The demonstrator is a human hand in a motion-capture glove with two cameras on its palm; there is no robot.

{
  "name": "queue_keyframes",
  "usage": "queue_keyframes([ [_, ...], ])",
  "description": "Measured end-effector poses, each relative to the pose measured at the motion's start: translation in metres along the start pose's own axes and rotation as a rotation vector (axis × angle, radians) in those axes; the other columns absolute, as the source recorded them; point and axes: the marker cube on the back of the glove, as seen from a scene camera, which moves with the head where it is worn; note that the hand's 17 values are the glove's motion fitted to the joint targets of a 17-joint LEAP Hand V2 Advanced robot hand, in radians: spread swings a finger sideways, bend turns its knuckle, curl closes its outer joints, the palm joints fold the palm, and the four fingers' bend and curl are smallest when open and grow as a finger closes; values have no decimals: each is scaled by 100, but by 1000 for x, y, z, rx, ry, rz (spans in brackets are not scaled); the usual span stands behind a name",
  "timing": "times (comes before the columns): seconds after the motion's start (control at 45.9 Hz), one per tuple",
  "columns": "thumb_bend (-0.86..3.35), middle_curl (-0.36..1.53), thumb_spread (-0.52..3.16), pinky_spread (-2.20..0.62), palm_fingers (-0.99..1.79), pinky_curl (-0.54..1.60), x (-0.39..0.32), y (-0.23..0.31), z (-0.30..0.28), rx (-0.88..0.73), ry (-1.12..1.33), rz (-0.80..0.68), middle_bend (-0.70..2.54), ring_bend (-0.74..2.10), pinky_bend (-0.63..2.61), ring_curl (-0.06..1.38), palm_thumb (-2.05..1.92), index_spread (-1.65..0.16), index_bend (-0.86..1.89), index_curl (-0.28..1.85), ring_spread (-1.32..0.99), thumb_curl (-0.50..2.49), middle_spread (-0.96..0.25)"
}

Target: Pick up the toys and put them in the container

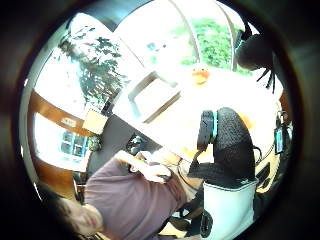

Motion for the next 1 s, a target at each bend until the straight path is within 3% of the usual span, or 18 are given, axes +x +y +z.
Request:
queue_keyframes([
  [0.261, 28, 11, 112, 0, 47, 18, 22, -37, -5, -109, 26, 98, 20, 29, 44, 10, 26, -19, 32, 18, -11, 13, -9],
  [0.61, 27, 16, 148, 0, 26, 26, 64, -73, 26, -267, 4, 212, 15, 37, 55, 15, 16, -24, 19, 24, -13, 22, -16],
  [0.675, 24, 16, 149, 0, 19, 27, 78, -78, 44, -322, 1, 234, 14, 38, 60, 16, 12, -24, 16, 25, -12, 23, -16],
  [0.697, 23, 13, 149, 1, 9, 30, 83, -80, 52, -342, -2, 243, -1, 42, 66, 17, 10, -24, 18, 26, -11, 23, -12],
  [0.74, 21, 15, 149, 1, 9, 31, 93, -82, 69, -377, -12, 259, 16, 39, 69, 17, 7, -25, 14, 26, -10, 23, -13],
  [1.002, 11, 16, 138, 5, -21, 36, 135, -72, 221, -667, -22, 415, 9, 29, 89, 16, -1, -27, 11, 25, -1, 25, -7],
])
